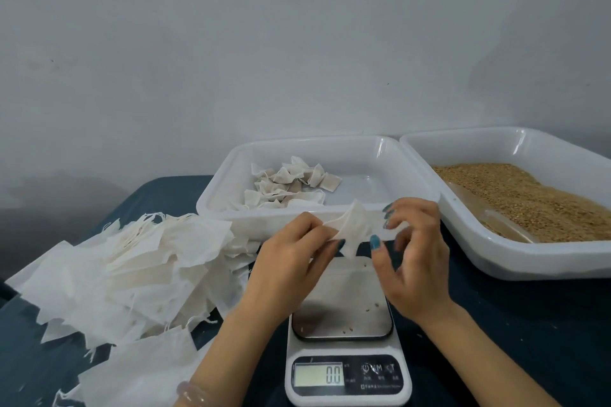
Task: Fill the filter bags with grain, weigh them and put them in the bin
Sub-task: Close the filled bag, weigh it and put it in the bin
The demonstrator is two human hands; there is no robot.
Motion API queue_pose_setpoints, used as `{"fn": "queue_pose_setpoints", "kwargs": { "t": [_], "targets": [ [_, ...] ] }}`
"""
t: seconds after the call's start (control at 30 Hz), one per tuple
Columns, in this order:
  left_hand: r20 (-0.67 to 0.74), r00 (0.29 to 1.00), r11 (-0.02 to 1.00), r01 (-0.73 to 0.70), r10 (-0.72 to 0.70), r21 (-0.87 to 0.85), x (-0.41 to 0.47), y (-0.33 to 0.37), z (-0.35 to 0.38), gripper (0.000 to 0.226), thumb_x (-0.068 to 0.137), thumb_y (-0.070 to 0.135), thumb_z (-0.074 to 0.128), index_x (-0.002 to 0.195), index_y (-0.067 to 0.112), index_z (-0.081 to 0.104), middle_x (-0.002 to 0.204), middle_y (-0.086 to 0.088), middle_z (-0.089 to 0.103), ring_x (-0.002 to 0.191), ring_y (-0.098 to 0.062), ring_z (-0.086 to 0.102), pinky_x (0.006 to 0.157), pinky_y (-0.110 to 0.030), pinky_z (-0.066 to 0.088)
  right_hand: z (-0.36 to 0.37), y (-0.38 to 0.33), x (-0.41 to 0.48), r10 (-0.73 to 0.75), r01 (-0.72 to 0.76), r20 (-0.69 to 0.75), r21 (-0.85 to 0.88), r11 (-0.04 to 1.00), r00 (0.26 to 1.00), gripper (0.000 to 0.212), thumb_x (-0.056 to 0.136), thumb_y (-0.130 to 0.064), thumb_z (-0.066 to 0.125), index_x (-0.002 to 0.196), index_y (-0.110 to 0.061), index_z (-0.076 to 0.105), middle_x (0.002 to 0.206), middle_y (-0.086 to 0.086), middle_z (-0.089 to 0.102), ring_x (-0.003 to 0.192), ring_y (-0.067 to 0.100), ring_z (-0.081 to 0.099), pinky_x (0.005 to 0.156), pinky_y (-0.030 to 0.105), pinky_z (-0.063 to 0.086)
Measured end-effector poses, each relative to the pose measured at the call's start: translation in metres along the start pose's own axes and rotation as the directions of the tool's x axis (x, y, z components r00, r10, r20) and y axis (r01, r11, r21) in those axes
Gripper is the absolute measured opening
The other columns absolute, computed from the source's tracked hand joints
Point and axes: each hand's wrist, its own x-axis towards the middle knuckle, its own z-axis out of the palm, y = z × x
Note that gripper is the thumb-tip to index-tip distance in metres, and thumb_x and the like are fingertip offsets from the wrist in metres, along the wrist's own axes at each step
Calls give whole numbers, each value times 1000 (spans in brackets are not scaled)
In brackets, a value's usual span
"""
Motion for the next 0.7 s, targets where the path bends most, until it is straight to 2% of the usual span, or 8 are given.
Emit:
{"fn": "queue_pose_setpoints", "kwargs": {
  "t": [0.07, 0.17, 0.23, 0.33, 0.47, 0.57, 0.7],
  "targets": [
    [-16, 999, 998, -38, 38, 41, 0, 1, -3, 27, 98, 30, 55, 89, 9, 69, 85, 1, 56, 61, -14, 46, 49, -31, 45, 0, -3, 2, -163, 167, 65, -53, 985, 984, 37, 86, -23, 56, 121, -16, 46, 122, 8, 47, 100, 10, 50, 71, 18, 44],
    [-33, 994, 989, -101, 105, 104, -1, 0, -5, 30, 98, 29, 57, 83, 5, 68, 81, -3, 58, 59, -18, 50, 47, -34, 46, -1, -7, 3, -245, 274, 202, -131, 953, 948, 32, 94, -27, 54, 126, -24, 51, 128, 5, 45, 104, 15, 52, 77, 22, 48],
    [-46, 985, 974, -154, 164, 164, -1, -2, -6, 31, 97, 28, 59, 79, 4, 68, 79, -6, 58, 57, -19, 50, 45, -35, 45, -1, -8, 3, -269, 312, 228, -178, 933, 936, 22, 99, -33, 52, 119, -25, 55, 125, 5, 47, 103, 15, 51, 76, 21, 49],
    [-73, 972, 946, -197, 223, 259, 0, -3, -8, 32, 96, 29, 60, 76, 6, 69, 75, -6, 58, 57, -19, 51, 44, -33, 44, 1, -8, 4, -302, 354, 226, -238, 905, 926, 22, 99, -42, 54, 109, -22, 56, 117, 3, 48, 97, 14, 50, 80, 16, 41],
    [-67, 960, 918, -239, 272, 315, -1, -6, -5, 30, 96, 30, 59, 81, 8, 72, 76, -6, 59, 58, -19, 53, 44, -34, 45, 1, -7, 7, -384, 433, 211, -295, 852, 899, 16, 95, -31, 67, 99, -16, 64, 104, 1, 61, 91, 16, 55, 76, 26, 49],
    [-28, 971, 906, -210, 236, 368, -1, -9, -5, 32, 96, 39, 56, 95, 12, 74, 82, -4, 60, 61, -18, 55, 46, -29, 45, -2, -6, 8, -423, 481, 233, -334, 811, 876, 9, 93, -24, 70, 91, -16, 72, 97, -2, 69, 88, 16, 57, 70, 29, 48],
    [48, 991, 871, -136, 128, 472, 1, -13, -8, 40, 93, 55, 53, 109, 22, 69, 99, -1, 60, 68, -15, 55, 52, -22, 35, -5, -6, 9, -414, 491, 278, -334, 804, 867, 9, 94, -24, 69, 90, -17, 74, 98, -4, 72, 86, 16, 61, 68, 27, 47]
  ]
}}
